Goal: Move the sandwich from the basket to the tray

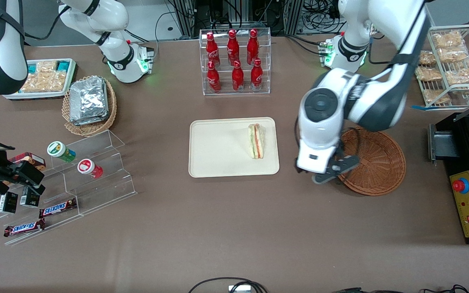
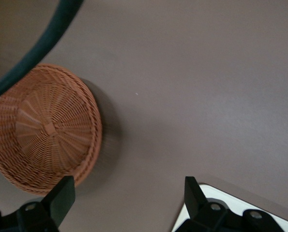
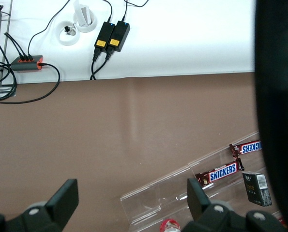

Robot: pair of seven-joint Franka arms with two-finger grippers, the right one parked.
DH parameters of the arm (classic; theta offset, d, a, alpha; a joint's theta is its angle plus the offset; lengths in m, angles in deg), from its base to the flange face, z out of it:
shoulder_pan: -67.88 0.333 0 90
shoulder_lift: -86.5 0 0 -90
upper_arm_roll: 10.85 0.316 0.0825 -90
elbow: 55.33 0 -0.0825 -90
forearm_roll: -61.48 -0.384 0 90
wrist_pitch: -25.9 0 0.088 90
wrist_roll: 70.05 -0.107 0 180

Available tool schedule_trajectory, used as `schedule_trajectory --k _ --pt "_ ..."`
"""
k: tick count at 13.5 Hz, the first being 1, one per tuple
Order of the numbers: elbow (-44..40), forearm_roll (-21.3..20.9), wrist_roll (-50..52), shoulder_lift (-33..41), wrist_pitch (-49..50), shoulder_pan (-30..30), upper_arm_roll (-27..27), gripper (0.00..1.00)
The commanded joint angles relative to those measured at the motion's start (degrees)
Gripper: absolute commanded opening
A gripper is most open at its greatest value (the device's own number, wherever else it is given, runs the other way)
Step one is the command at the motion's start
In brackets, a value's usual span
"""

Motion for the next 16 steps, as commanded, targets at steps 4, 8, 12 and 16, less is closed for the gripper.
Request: schedule_trajectory --k 4,8,12,16 --pt "0.26 6.15 -13.66 7.81 7.92 -0.71 9.21 1.00" --pt "1.58 7.83 -25.44 13.09 13.02 -0.45 13.44 1.00" --pt "1.67 11.78 -34.32 17.05 14.87 8.23 12.30 1.00" --pt "1.66 18.28 -49.51 21.00 15.75 16.94 8.27 1.00"
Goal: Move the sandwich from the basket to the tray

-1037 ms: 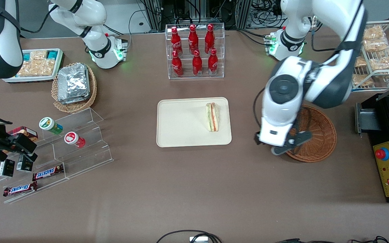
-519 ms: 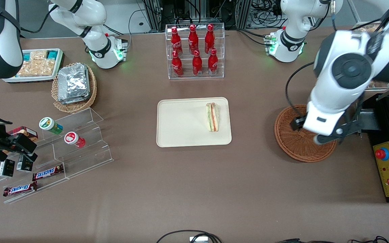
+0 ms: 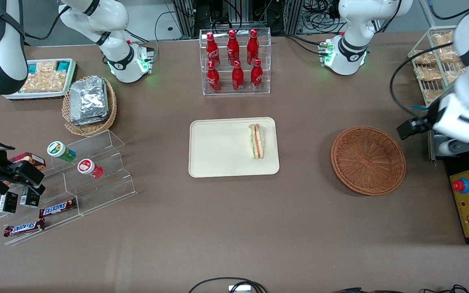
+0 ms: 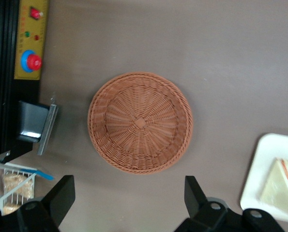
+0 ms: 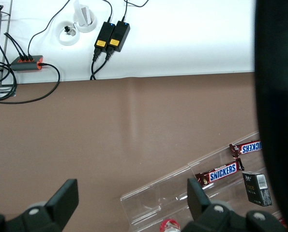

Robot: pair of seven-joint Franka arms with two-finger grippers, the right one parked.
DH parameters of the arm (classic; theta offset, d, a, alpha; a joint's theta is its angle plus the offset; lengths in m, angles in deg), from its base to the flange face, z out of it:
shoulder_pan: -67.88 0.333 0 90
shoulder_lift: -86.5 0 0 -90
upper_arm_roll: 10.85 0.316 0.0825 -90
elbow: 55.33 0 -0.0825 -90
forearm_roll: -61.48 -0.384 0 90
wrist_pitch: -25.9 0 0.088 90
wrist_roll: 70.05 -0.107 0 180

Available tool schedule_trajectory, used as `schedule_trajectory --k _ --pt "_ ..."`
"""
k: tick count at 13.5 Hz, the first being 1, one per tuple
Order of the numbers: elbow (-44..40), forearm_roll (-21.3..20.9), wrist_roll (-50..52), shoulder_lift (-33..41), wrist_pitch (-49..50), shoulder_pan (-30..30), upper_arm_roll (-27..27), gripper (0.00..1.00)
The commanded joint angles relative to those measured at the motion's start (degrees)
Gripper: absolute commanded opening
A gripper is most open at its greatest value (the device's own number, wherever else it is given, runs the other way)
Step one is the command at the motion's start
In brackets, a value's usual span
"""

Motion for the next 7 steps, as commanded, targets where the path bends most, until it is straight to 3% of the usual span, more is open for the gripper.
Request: schedule_trajectory --k 1,7 --pt "1.39 2.31 -7.62 3.56 1.89 4.86 -4.16 1.00" --pt "1.56 2.31 -9.66 4.88 2.95 5.76 -4.79 1.00"
